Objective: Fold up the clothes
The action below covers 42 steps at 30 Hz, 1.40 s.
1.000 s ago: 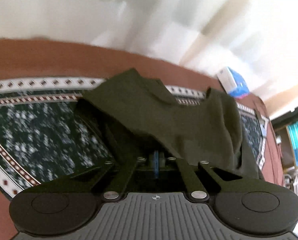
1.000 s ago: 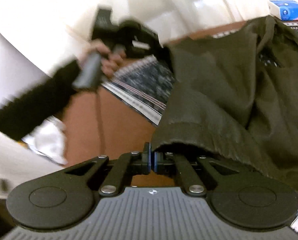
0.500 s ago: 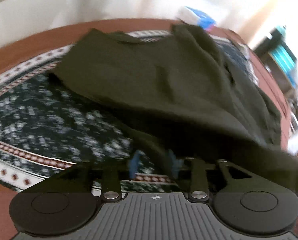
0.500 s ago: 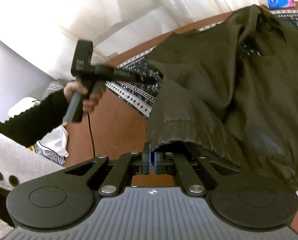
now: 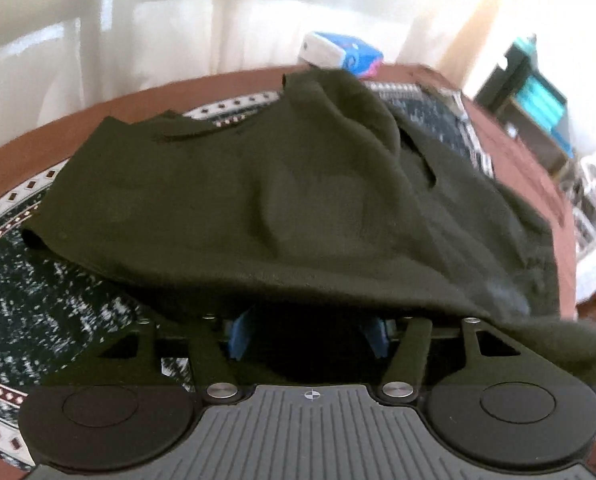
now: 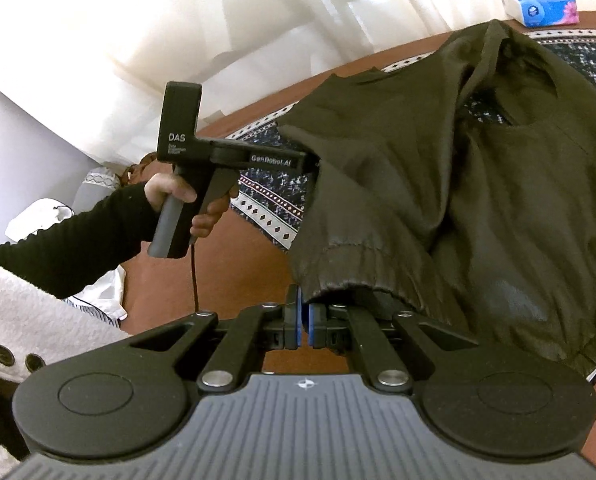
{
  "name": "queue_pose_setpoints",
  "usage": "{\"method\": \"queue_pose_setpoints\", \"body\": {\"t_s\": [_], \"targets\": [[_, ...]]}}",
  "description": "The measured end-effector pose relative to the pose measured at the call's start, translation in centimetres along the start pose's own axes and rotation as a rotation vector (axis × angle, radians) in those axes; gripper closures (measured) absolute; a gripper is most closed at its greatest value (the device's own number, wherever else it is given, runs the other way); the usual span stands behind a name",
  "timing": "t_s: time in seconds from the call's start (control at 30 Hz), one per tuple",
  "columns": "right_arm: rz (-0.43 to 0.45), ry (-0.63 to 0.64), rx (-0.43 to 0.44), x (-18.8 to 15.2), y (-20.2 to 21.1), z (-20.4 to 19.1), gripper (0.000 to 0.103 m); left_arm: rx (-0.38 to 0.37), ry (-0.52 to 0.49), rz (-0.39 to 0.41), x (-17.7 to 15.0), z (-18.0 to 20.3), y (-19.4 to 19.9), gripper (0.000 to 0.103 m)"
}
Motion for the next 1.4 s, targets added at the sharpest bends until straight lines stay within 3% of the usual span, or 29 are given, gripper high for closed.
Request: {"method": "queue_pose_setpoints", "body": {"t_s": [0.23, 0.27, 0.3, 0.33, 0.4, 0.53, 0.63, 0.73, 0.77, 0.8, 0.87, 0.97, 1.2, 1.33, 1.37, 1.4], "targets": [[0.014, -0.036, -0.004, -0.1, 0.1, 0.4, 0.099, -0.046, 0.182, 0.031, 0.5, -1.4, -2.6, 0.035], [0.015, -0.039, -0.005, -0.1, 0.1, 0.5, 0.099, -0.074, 0.204, 0.037, 0.5, -1.4, -2.8, 0.044], [0.017, -0.039, -0.008, 0.0, 0.1, 0.5, 0.099, -0.108, 0.214, 0.036, 0.6, -1.2, -2.9, 0.088], [0.018, -0.039, -0.010, 0.0, 0.2, 0.5, 0.099, -0.144, 0.216, 0.031, 0.7, -1.0, -3.0, 0.103], [0.019, -0.042, -0.017, 0.2, 0.2, 0.6, 0.099, -0.203, 0.208, 0.024, 0.9, -0.7, -2.9, 0.103], [0.030, -0.036, -0.022, 0.4, 0.5, 0.6, 0.099, -0.246, 0.151, 0.030, 0.6, -0.5, -0.5, 0.103], [0.041, -0.034, -0.022, 0.7, 0.8, 0.7, 0.099, -0.220, 0.104, 0.013, -0.5, -1.0, 1.4, 0.103], [0.044, -0.038, -0.019, 1.0, 0.8, 1.2, 0.099, -0.135, 0.020, -0.021, -1.6, -0.9, 1.5, 0.103], [0.041, -0.038, -0.021, 1.1, 0.8, 1.3, 0.099, -0.110, -0.015, -0.029, -1.8, -0.7, 1.2, 0.100], [0.036, -0.039, -0.022, 1.2, 0.7, 1.4, 0.099, -0.099, -0.042, -0.036, -1.9, -0.6, 0.9, 0.082], [0.024, -0.039, -0.026, 1.3, 0.5, 1.4, 0.099, -0.077, -0.081, -0.037, -1.8, -0.1, 0.2, 0.075], [0.005, -0.030, -0.034, 1.3, 0.3, 1.3, 0.099, -0.054, -0.109, -0.011, -1.3, 0.4, -0.6, 0.043], [0.005, -0.042, -0.050, 0.8, 0.3, 1.2, 0.099, -0.082, -0.038, 0.008, 0.3, 0.5, -3.0, 0.036], [0.011, -0.051, -0.058, 0.6, 0.5, 1.1, 0.099, -0.112, -0.047, -0.026, 0.4, 1.1, -4.6, 0.038], [0.014, -0.052, -0.059, 0.6, 0.5, 1.1, 0.099, -0.149, -0.048, -0.027, 0.5, 1.4, -4.6, 0.051], [0.016, -0.053, -0.061, 0.6, 0.6, 1.0, 0.099, -0.181, -0.050, -0.036, 0.5, 1.6, -4.6, 0.078]]}}
Point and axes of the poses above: each gripper's, at about its wrist camera, not at the fingertips, and y roughly against the way its jaws point, z to its right, x to its top, the point moved 2 cm from there along -y, roughly the way its jaws point, and after that the axes turned 12 degrees about -y, right-handed, at the moved point
